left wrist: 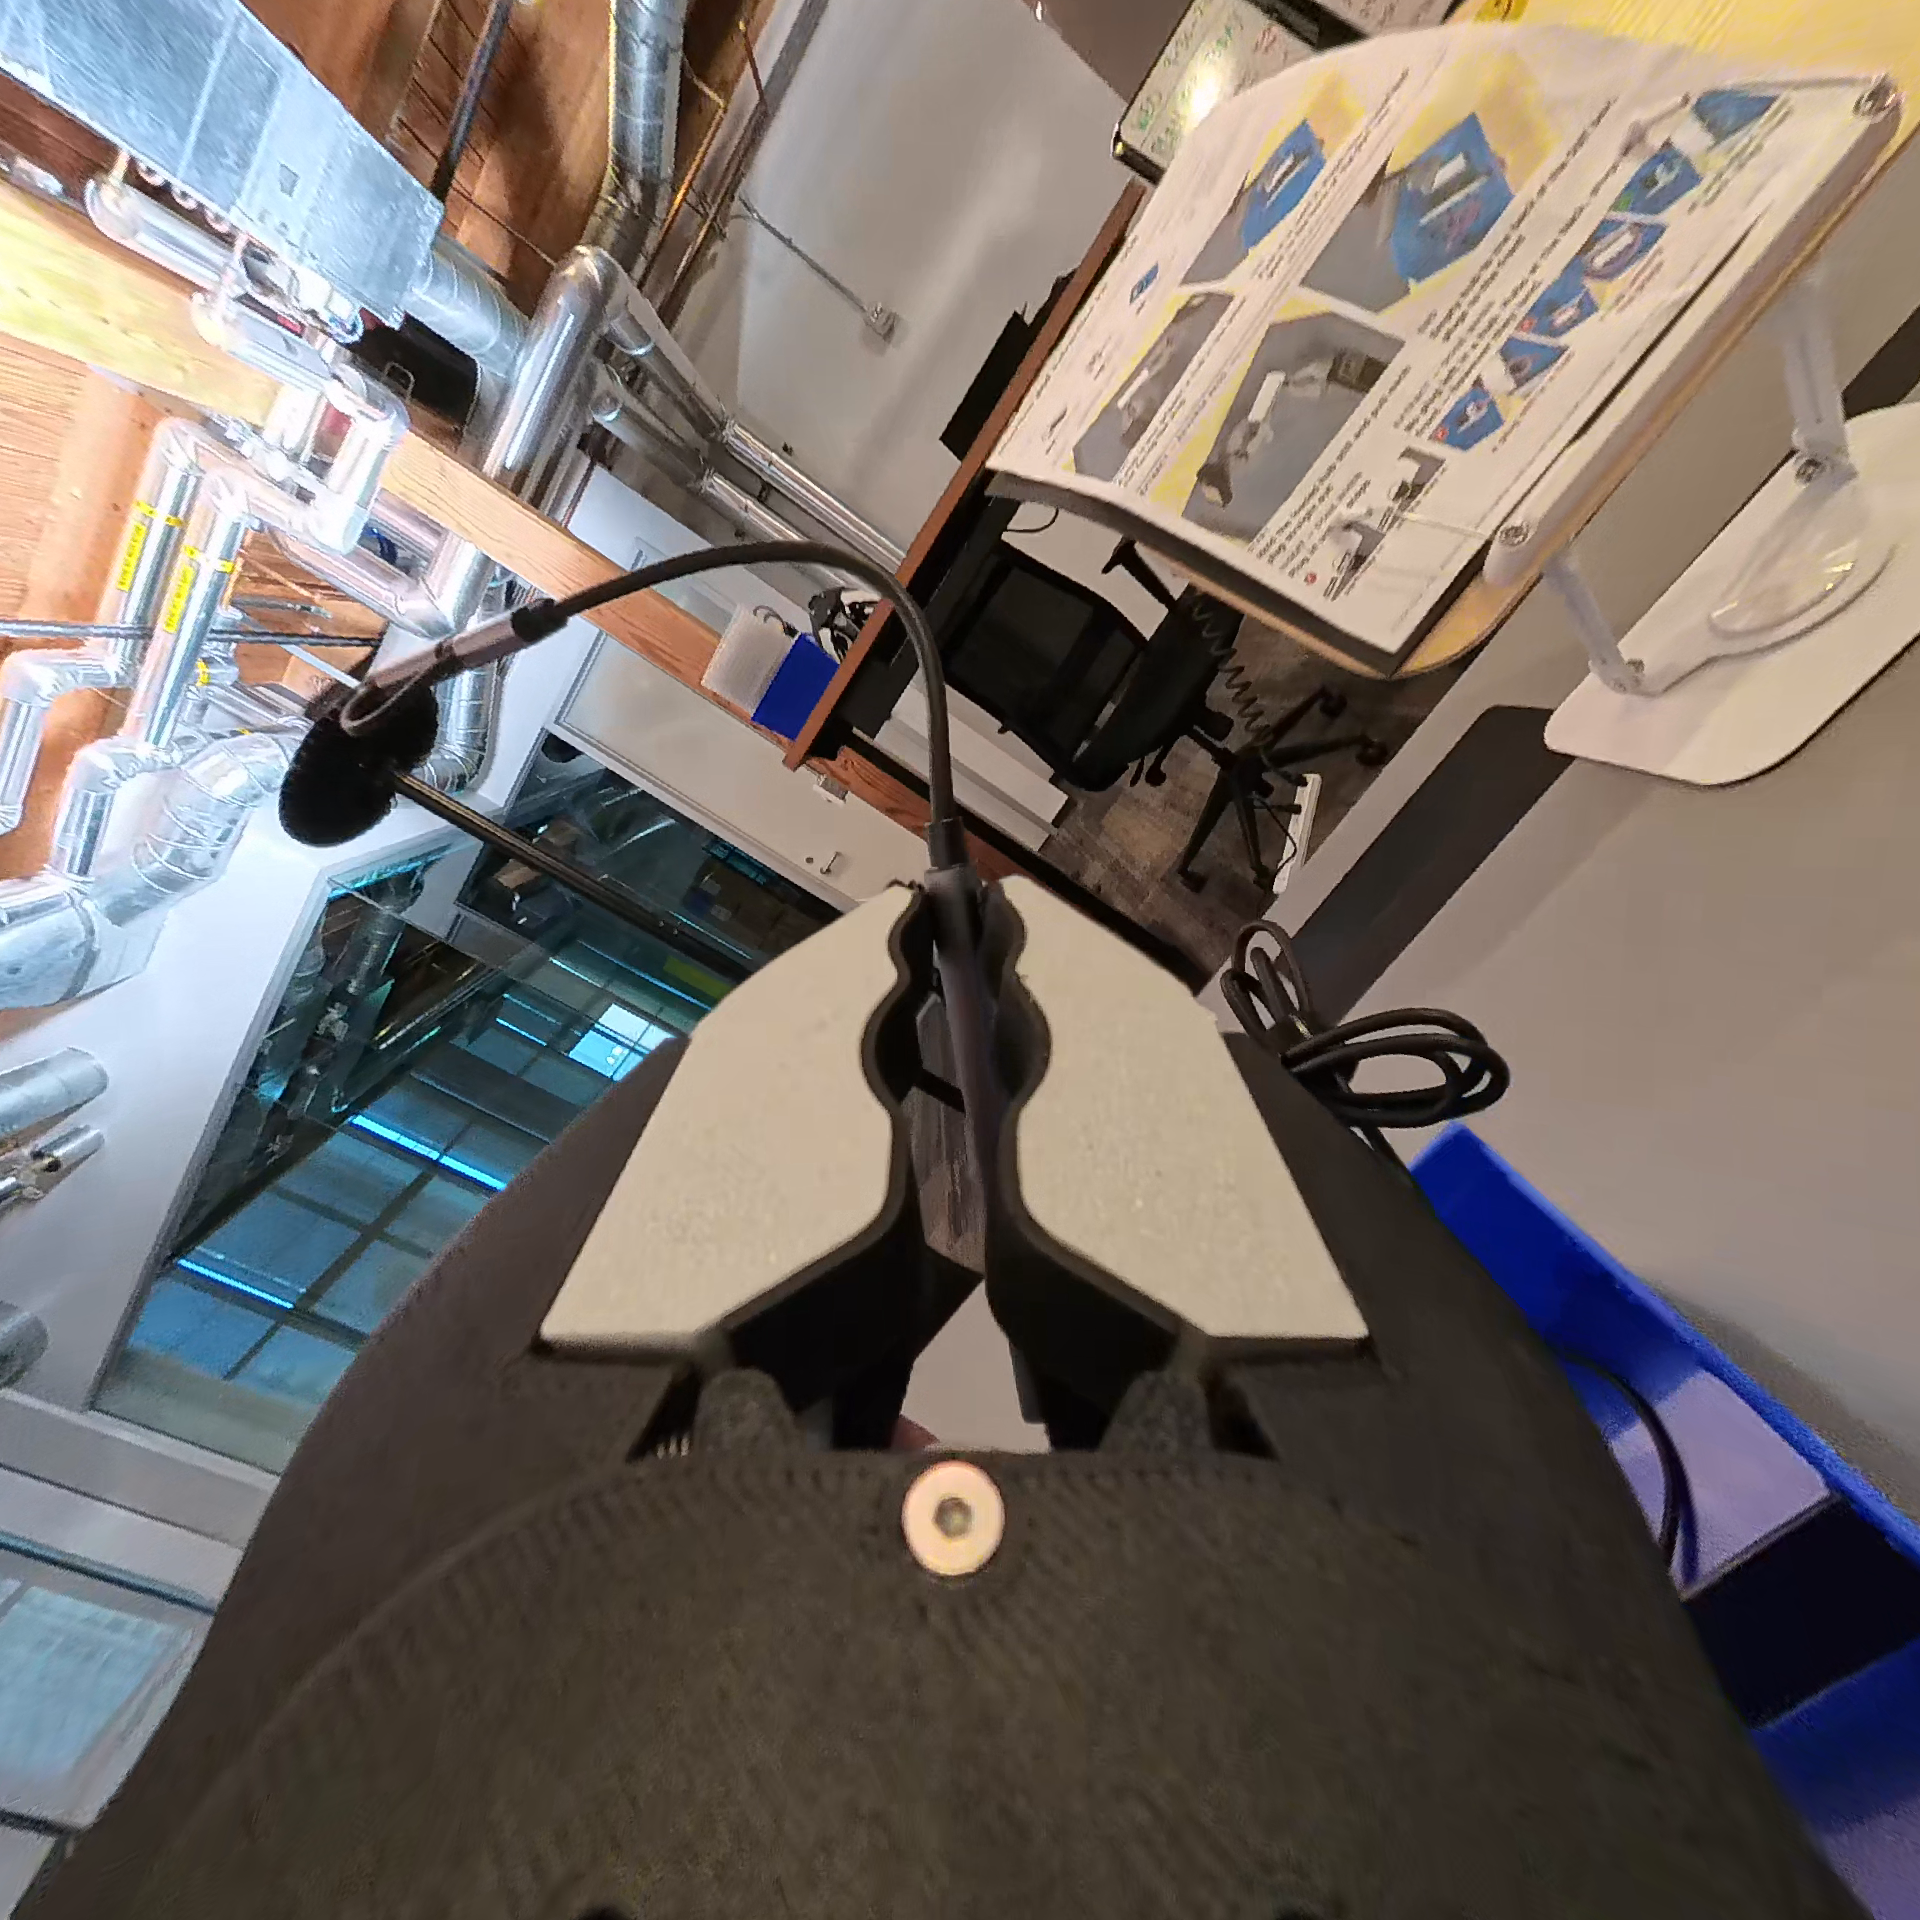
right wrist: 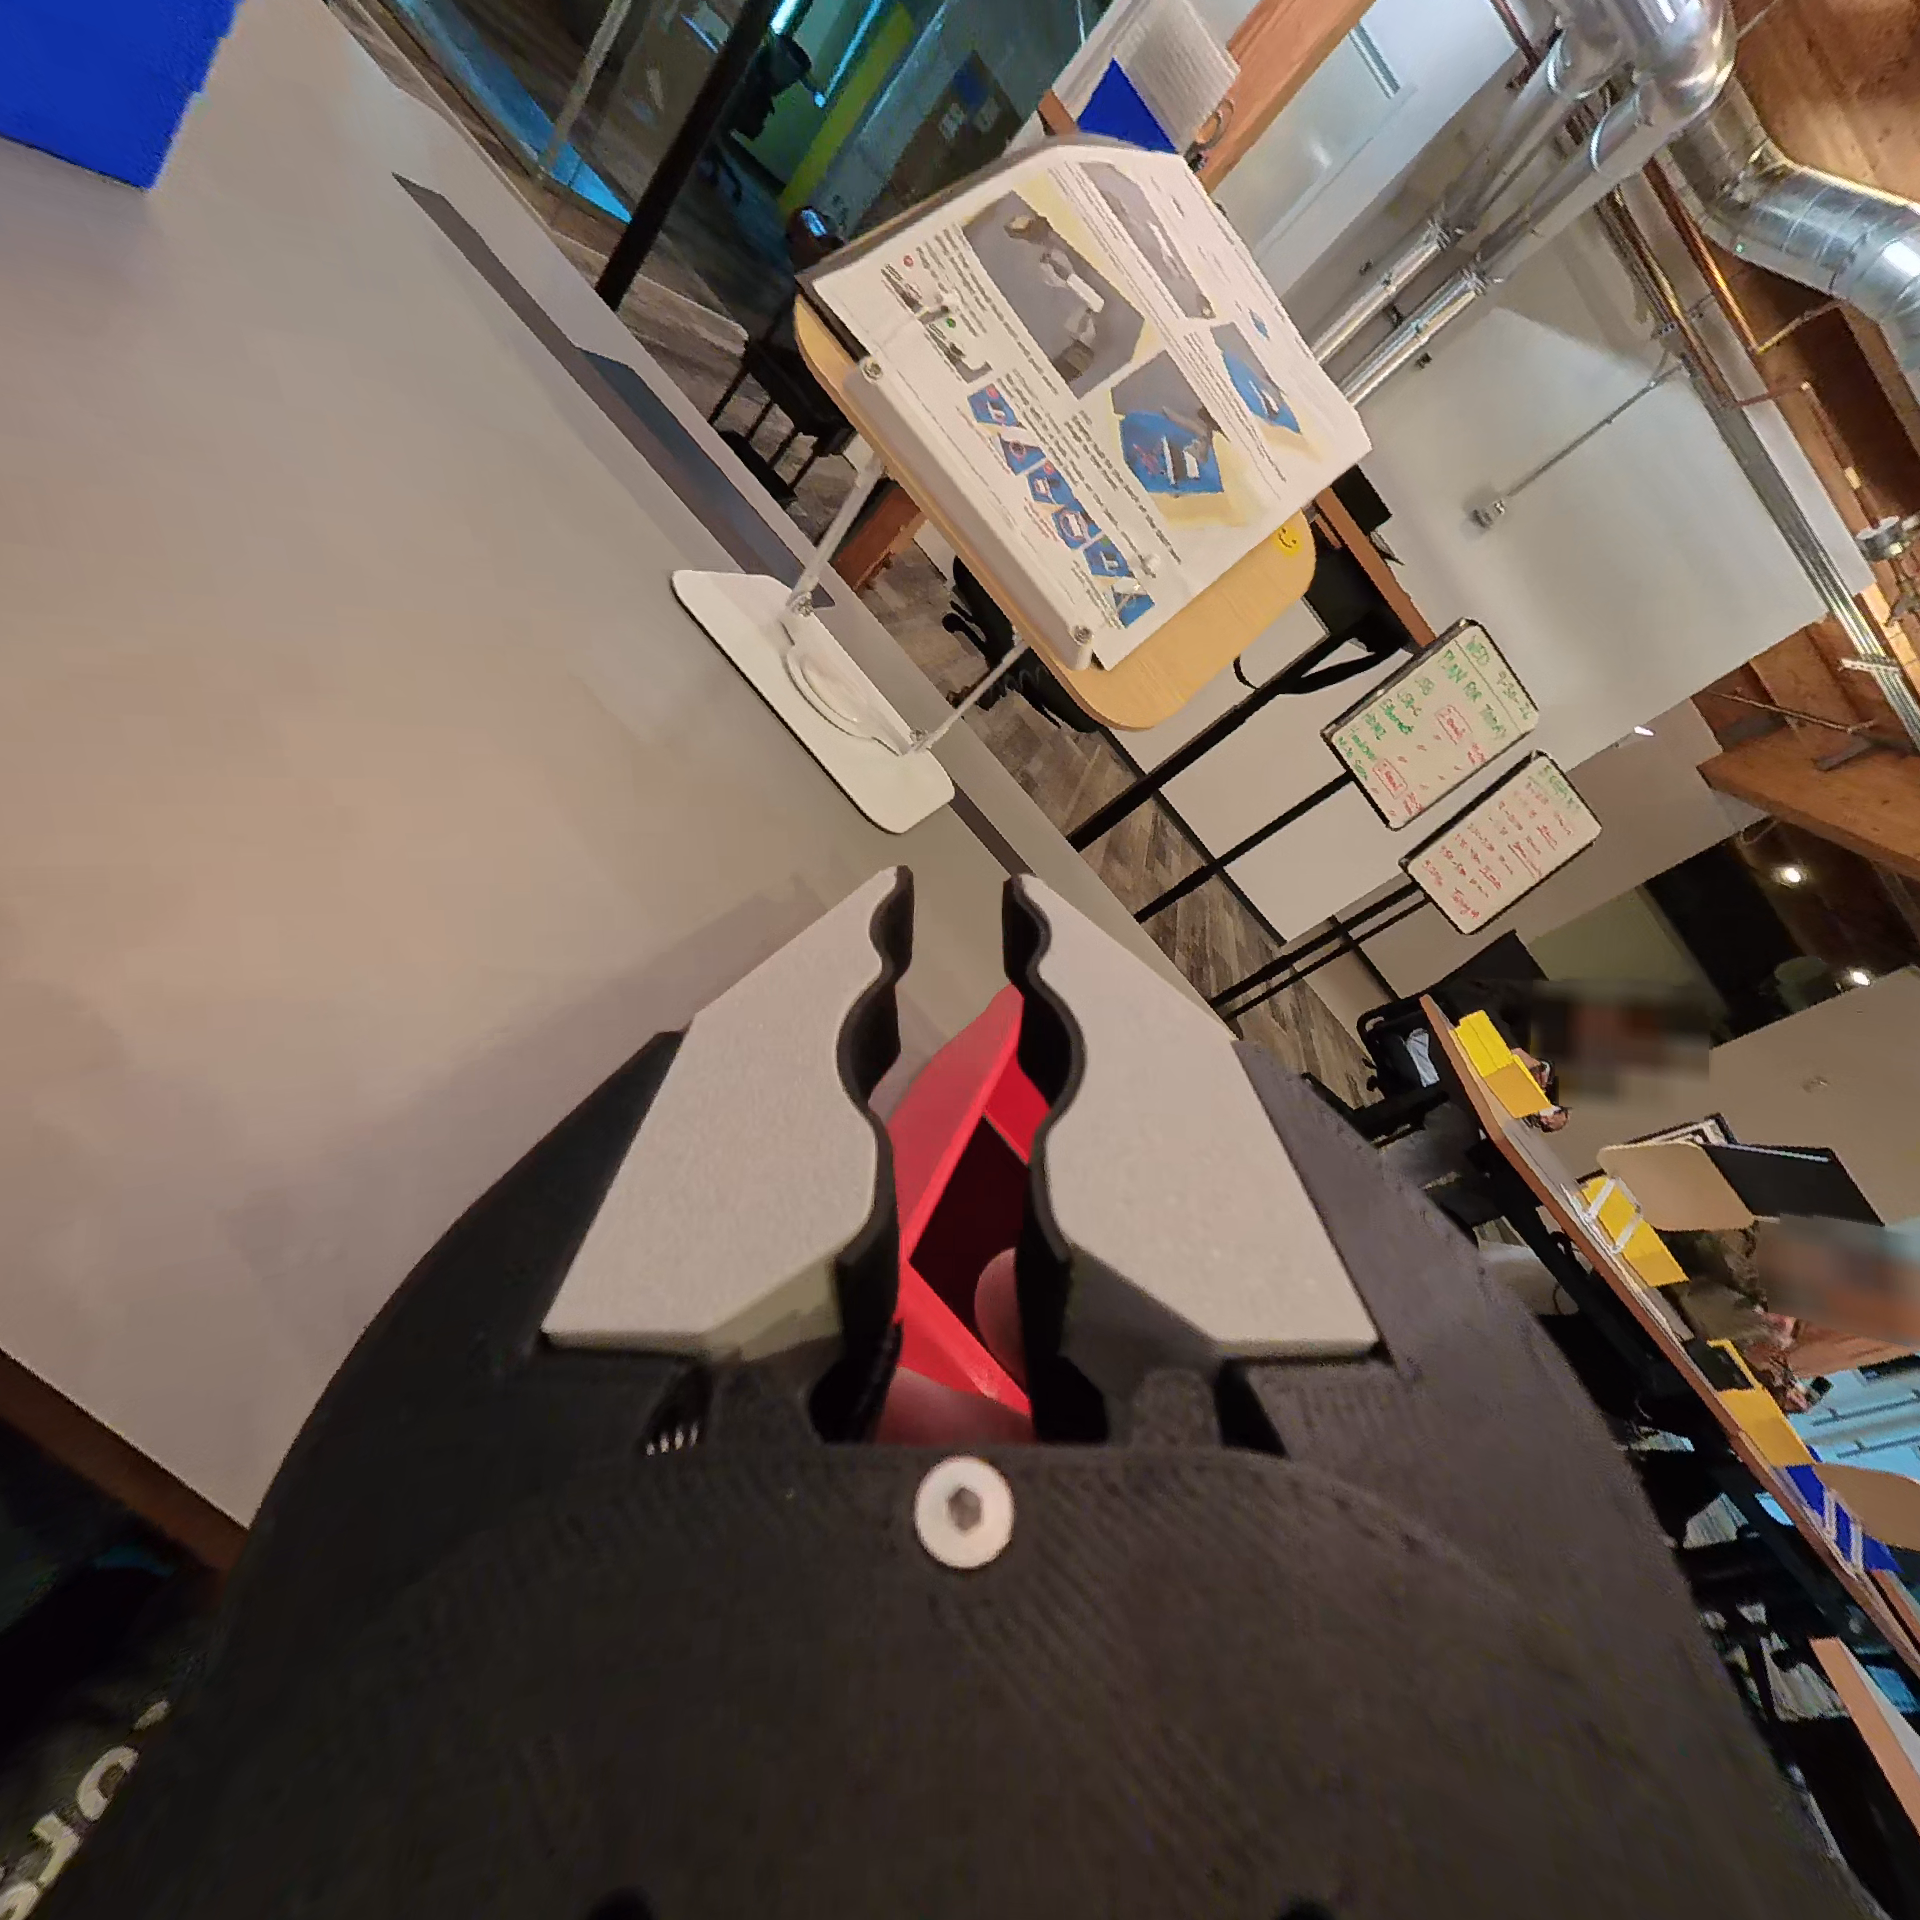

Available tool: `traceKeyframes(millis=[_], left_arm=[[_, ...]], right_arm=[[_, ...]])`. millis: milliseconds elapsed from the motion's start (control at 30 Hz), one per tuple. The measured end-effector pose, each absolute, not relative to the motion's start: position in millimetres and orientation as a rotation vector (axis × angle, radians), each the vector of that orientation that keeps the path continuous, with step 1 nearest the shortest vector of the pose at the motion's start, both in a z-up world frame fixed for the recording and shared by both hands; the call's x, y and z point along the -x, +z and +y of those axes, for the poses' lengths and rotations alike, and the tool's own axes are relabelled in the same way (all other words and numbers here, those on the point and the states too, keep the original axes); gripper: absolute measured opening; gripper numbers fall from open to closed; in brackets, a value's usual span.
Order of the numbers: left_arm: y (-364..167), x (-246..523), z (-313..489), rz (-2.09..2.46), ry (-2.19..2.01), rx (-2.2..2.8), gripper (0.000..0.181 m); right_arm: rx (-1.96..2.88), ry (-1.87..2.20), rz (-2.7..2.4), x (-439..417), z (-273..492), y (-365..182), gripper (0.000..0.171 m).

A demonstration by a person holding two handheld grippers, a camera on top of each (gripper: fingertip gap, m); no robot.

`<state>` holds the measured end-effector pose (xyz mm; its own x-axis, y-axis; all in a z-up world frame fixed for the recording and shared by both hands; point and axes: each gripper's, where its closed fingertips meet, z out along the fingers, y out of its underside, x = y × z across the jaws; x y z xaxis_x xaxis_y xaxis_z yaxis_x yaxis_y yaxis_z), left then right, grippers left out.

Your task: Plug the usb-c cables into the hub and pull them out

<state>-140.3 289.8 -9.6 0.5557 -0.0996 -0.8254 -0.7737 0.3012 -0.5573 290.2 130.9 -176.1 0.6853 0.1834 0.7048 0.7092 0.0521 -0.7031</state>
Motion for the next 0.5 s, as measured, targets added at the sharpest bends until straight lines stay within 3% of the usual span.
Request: traceKeyframes(millis=[500], left_arm=[[16, 78, 273, 0.952, 0.458, 1.127, 0.009]], right_arm=[[1.469, -0.415, -0.823, -264, 127, -178, 0.015]])
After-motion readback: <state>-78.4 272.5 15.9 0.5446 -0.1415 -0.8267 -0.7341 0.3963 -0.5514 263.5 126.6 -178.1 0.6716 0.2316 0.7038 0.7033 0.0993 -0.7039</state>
